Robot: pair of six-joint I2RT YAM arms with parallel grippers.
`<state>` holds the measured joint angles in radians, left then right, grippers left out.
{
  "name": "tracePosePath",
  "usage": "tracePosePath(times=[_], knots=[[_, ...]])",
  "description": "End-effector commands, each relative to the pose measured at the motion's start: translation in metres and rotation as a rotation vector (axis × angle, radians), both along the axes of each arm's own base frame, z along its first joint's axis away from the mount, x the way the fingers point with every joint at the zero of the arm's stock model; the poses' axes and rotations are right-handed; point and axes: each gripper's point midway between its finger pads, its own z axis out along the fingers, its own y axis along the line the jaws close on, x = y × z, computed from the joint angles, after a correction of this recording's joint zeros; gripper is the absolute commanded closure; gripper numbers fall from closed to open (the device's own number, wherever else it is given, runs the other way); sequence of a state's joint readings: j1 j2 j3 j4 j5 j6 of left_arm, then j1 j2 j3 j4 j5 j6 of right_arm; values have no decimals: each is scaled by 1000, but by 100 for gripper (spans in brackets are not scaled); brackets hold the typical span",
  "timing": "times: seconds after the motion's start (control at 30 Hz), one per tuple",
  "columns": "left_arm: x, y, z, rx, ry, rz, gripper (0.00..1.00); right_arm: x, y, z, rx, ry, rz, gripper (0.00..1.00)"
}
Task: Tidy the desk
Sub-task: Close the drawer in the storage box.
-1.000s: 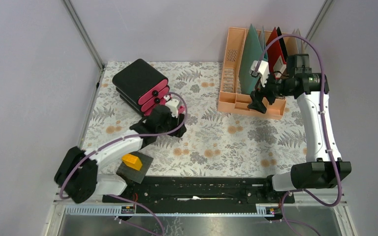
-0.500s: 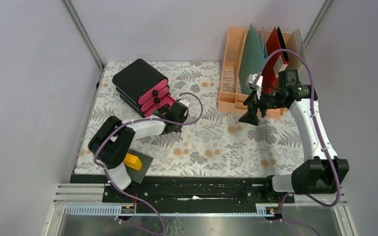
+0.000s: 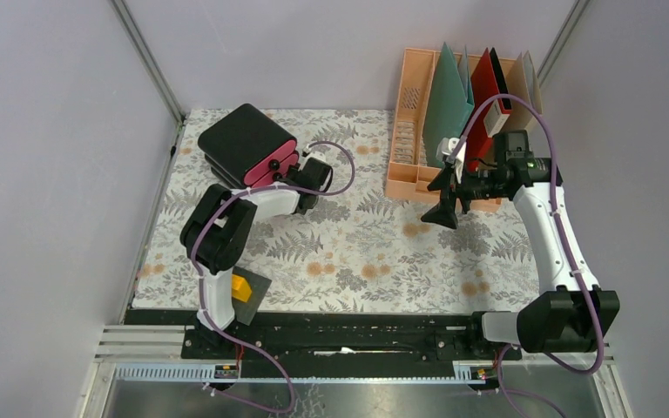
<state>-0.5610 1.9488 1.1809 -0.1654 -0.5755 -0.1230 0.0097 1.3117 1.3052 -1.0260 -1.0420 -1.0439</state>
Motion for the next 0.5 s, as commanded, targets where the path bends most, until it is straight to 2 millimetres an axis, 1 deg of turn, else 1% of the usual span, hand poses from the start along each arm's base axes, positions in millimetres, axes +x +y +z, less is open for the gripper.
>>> tracePosePath(times=[0.0, 0.03, 0.1, 0.17, 0.23, 0.3, 0.4, 0.47], knots=[[17, 13, 13, 36, -31, 45, 43, -5, 4, 8, 33, -44, 25, 4], [18, 10, 17, 21, -32, 35, 43, -5, 4, 8, 32, -46, 26, 4], [14, -3, 26, -45, -17, -16, 42, -6, 3, 8, 30, -48, 25, 4], [4, -22, 36, -141, 7, -97, 41, -6, 3, 9, 26, -50, 22, 4], [-9, -42, 54, -258, 12, -176, 38, -5, 1, 9, 16, -56, 16, 4], [-23, -56, 77, -370, -2, -238, 35, -4, 0, 10, 3, -60, 6, 4], [-41, -68, 125, -513, -71, -307, 28, -2, -4, 13, -23, -70, -15, 4], [-52, -72, 159, -586, -119, -345, 20, 2, -8, 15, -47, -76, -39, 4]])
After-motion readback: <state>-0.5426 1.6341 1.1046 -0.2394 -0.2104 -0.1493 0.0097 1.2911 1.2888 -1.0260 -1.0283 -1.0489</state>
